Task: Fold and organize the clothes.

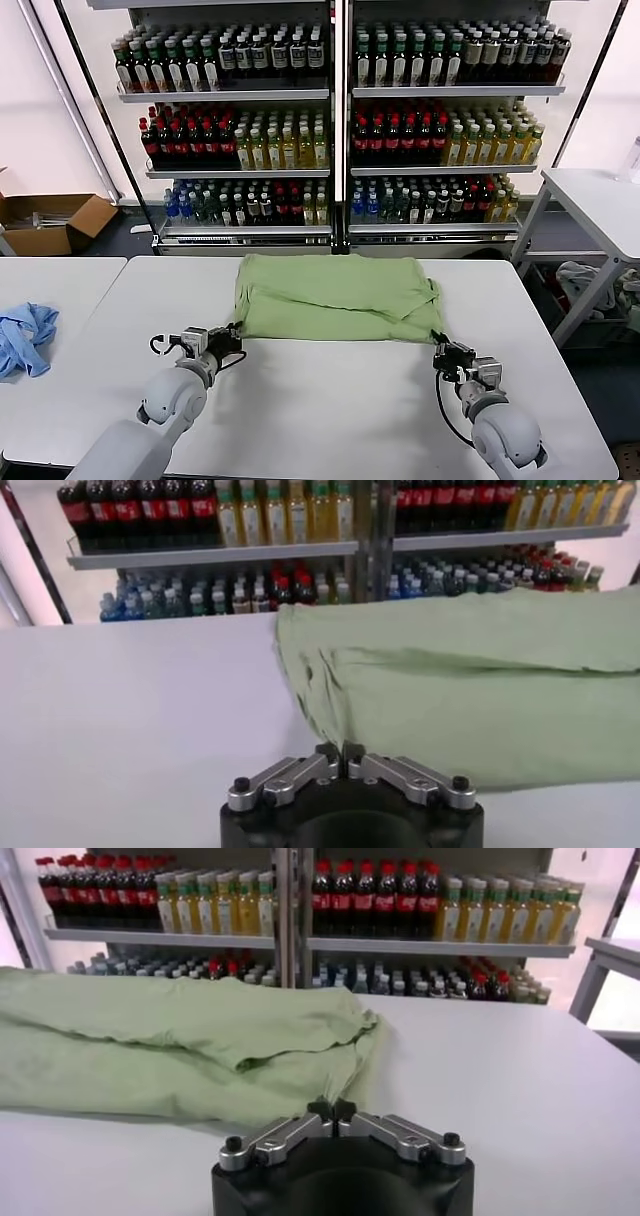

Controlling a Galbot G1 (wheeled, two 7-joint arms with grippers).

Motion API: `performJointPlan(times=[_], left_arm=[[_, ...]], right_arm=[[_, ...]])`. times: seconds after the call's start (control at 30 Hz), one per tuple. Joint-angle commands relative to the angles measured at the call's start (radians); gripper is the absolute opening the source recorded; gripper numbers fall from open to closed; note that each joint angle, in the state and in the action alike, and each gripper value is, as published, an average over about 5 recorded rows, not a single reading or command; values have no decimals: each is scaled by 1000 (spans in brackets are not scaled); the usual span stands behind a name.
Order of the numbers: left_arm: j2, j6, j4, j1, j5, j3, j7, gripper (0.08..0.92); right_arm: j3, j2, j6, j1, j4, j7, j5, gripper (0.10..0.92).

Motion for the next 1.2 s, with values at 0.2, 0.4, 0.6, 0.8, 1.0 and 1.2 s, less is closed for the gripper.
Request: performJointPlan(times=[0.2, 0.4, 0.6, 0.8, 1.0, 1.2], left_arm=[[204, 54, -364, 255, -4, -64, -148, 98], [235, 51, -547, 513, 25, -106, -313, 98], [204, 44, -651, 686, 108, -79, -483, 98], [176, -3, -684, 813, 209, -65, -563, 98], [167, -40, -674, 861, 245, -81, -602, 98], [155, -43, -690, 884, 269, -65, -633, 98]], right_arm=[[170, -147, -65, -375, 325, 0, -27, 111], [192, -141, -57, -599, 447, 14, -128, 111], [213, -132, -27, -731, 483, 31, -214, 111], [217, -114, -5, -824, 479, 49, -275, 111], [223, -104, 22, -859, 462, 69, -309, 111], [238, -101, 24, -871, 467, 96, -309, 111]])
